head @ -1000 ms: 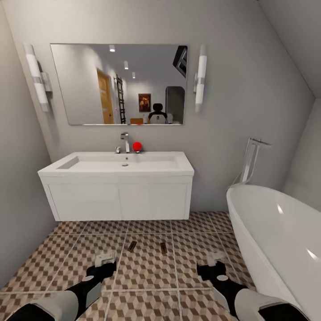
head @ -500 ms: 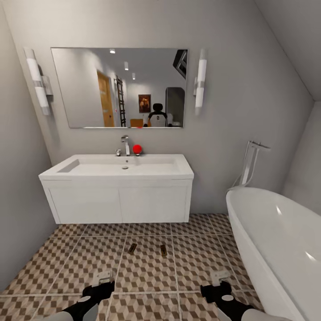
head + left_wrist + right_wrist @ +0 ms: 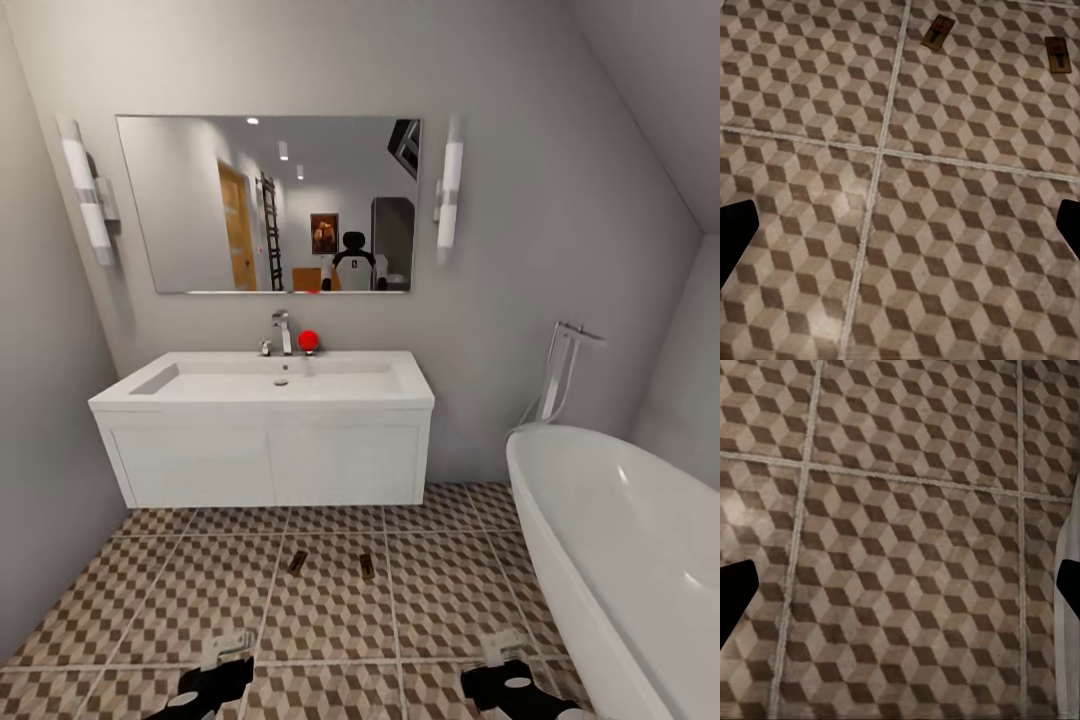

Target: Take the four mousetraps from the cabinet in the bathroom and place them on the bathroom floor. Make sure all four end up on the same floor surface, and ensure that at least two of them are either under or directly next to the same bathroom sink.

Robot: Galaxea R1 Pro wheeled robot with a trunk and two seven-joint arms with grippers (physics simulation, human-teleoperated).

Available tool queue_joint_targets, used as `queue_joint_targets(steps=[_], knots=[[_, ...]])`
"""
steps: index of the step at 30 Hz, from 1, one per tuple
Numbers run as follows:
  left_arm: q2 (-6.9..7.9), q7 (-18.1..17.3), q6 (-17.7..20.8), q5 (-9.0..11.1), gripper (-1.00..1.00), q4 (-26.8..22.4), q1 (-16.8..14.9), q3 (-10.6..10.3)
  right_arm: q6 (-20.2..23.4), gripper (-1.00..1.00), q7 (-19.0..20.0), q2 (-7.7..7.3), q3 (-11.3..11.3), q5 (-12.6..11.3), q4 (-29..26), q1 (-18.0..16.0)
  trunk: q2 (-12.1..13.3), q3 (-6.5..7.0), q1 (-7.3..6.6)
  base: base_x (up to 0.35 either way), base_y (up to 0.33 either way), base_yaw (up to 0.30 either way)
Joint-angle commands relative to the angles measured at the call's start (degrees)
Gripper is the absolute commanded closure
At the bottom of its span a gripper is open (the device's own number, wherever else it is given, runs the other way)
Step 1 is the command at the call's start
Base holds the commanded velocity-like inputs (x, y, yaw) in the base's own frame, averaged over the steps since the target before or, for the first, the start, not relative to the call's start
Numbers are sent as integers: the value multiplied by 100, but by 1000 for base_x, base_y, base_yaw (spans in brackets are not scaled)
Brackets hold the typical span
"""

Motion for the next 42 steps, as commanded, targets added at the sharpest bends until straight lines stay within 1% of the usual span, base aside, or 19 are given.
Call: queue_joint_targets(steps=[1, 8, 15, 23, 26, 33, 42], knots=[[0, 20, -6, 35, -100, -2, 5, -49, -6, -100, -27, 2, 35, 11, 18, 35, 38, 13, -23, 0, 0, 0], [-7, 17, 113, 31, -100, -2, 34, -49, 61, -100, 4, -12, 39, 34, 18, 355, 319, 138, -177, 0, 0, 0], [-8, 7, 325, 34, -100, -2, 70, -49, 70, -100, 17, -33, 39, 41, 18, 517, 600, 264, -331, 0, 0, 0], [-34, -2, 377, 32, -100, -2, 258, -45, 1, -100, 2, -42, 39, 51, 15, 847, 921, 408, -506, 0, 0, 0], [-45, -5, 396, 32, -100, -2, 369, -45, -105, -100, -27, -40, 39, 54, 12, 993, 1041, 462, -572, 0, 0, 0], [-51, -6, 485, 36, -100, -2, 509, -41, -292, -100, -59, -39, 40, 52, 11, 1187, 1322, 587, -726, 0, 0, 0], [-58, -6, 572, 36, -100, -2, 679, -41, -348, -100, -67, -39, 40, 51, 15, 1429, 1683, 749, -924, 0, 0, 0]])
